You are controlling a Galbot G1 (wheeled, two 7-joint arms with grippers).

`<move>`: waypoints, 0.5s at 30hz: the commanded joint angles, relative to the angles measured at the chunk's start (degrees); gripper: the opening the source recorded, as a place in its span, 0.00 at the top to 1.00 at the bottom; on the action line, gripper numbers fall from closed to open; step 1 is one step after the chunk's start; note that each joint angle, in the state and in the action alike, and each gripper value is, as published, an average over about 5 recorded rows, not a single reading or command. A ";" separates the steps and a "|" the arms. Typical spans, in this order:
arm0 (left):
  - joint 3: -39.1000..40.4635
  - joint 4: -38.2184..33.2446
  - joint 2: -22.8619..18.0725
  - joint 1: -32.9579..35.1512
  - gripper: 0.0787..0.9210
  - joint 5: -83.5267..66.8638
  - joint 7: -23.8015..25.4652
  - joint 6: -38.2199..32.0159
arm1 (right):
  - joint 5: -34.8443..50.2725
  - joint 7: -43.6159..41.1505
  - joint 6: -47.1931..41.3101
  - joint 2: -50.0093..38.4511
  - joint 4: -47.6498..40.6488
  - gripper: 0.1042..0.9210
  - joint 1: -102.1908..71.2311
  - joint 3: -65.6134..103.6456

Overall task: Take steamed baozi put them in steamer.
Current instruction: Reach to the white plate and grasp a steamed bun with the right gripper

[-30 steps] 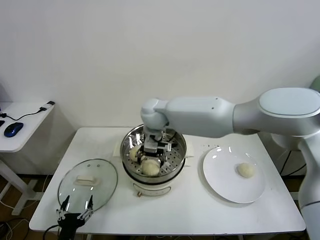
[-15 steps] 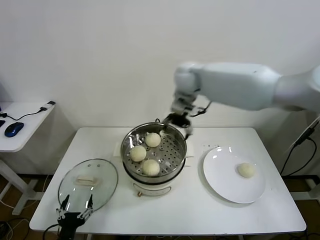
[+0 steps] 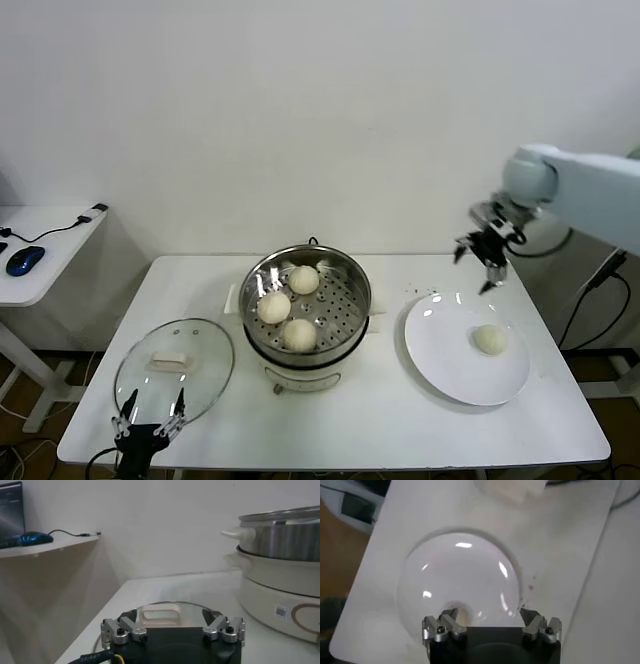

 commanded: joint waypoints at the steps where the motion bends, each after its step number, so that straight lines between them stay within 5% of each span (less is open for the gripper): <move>1: -0.02 0.05 -0.14 -0.05 0.12 0.08 0.02 0.03 | -8.73 2.62 -7.51 -8.77 -6.24 0.12 -23.29 16.98; 15: 0.01 0.23 -0.80 0.35 0.12 1.22 0.05 0.31 | -10.51 4.83 -7.93 -1.45 -13.83 0.12 -32.76 27.33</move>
